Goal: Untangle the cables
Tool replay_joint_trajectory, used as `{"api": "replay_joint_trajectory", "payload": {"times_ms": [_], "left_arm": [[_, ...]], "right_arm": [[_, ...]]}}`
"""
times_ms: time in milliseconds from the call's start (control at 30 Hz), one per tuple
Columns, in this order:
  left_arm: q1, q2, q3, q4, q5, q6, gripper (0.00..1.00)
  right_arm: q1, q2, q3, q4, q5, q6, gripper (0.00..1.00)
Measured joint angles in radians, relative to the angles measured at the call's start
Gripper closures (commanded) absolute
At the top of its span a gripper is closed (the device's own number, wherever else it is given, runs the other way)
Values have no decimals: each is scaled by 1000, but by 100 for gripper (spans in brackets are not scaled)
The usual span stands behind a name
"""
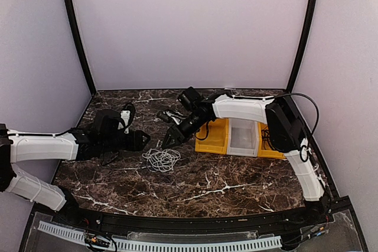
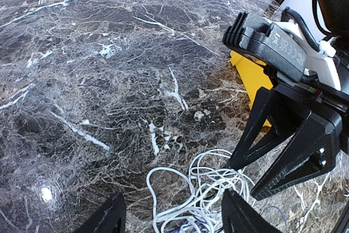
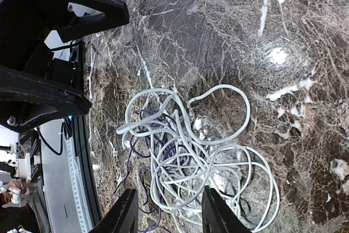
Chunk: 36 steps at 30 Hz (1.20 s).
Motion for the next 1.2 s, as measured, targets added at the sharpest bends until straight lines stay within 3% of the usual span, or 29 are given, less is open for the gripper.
{"api": "replay_joint_trajectory", "payload": {"times_ms": [200, 433, 533, 700, 900, 1033, 1100, 1200], "left_arm": [[0, 0, 0, 0, 0, 0, 38], [0, -17, -1, -6, -1, 0, 38], [0, -32, -3, -6, -4, 0, 36], [-7, -53, -55, 63, 56, 14, 23], [-117, -145, -214, 346, 108, 91, 19], [-159, -84, -202, 538, 129, 159, 24], [-165, -7, -173, 610, 123, 186, 31], [-168, 160, -116, 723, 108, 224, 52]], "right_arm": [[3, 16, 11, -2, -8, 12, 63], [8, 58, 34, -7, -39, 20, 100], [8, 58, 39, -5, -54, 16, 100], [8, 39, 47, -6, -69, -16, 100], [6, -91, 47, -10, -107, -65, 100], [1, -193, 53, 6, -140, -74, 100], [-1, -220, 68, 13, -158, -76, 100], [-5, -237, 81, 23, -183, -76, 100]]}}
